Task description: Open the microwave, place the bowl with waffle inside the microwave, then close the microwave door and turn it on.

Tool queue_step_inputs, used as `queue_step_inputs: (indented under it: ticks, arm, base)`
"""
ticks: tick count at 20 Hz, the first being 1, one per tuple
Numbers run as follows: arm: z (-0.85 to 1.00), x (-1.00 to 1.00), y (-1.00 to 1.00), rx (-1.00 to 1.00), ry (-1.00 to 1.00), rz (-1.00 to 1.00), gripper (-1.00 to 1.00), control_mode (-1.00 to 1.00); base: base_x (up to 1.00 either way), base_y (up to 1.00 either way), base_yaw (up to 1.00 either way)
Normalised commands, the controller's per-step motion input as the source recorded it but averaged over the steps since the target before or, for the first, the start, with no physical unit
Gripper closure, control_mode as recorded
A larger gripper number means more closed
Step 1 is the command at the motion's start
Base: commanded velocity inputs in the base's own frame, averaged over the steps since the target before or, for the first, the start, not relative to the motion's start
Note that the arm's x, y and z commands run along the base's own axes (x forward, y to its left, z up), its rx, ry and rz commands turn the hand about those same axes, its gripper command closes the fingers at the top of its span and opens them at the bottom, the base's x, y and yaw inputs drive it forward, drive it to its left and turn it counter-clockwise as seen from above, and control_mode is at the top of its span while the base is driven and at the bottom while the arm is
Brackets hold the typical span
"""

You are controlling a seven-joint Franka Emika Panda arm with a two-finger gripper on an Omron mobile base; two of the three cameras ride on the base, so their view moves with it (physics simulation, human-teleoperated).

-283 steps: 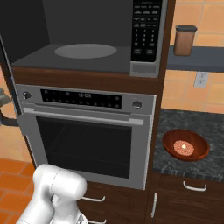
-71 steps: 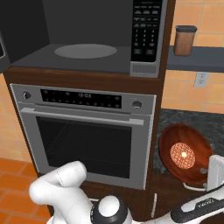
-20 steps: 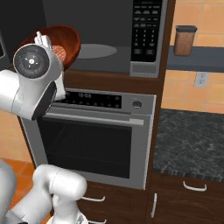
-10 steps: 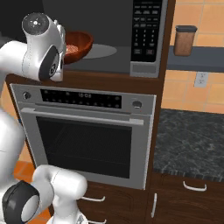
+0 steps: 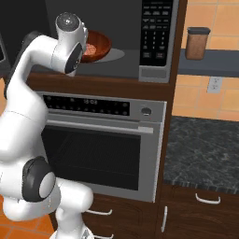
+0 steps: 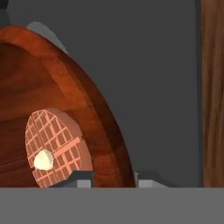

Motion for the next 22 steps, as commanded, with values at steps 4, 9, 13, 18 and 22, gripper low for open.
queue_step_inputs:
  ticks: [4,9,13,18,22]
  arm:
    - [-0.38,1.0,0.01,0.13,0.03,0.0,1.0,-1.0]
    - [-0.09,0.4,0.0,0.0,0.1,0.05,-1.0,-1.0]
    - [-0.1,-0.44,-0.01,0.0,-0.03,0.03,-1.0,-1.0]
    - [-0.19,-0.99,-0.32,0.09,-0.18,0.0,-1.0,-1.0]
    - [0.08,-1.0,-0.39,0.01,-0.12,0.0,-1.0,-1.0]
  base:
    - [0.0,0.0,0.0]
    - [0.0,0.0,0.0]
    - [0.0,0.0,0.0]
    - [0.0,0.0,0.0]
    - [0.0,0.0,0.0]
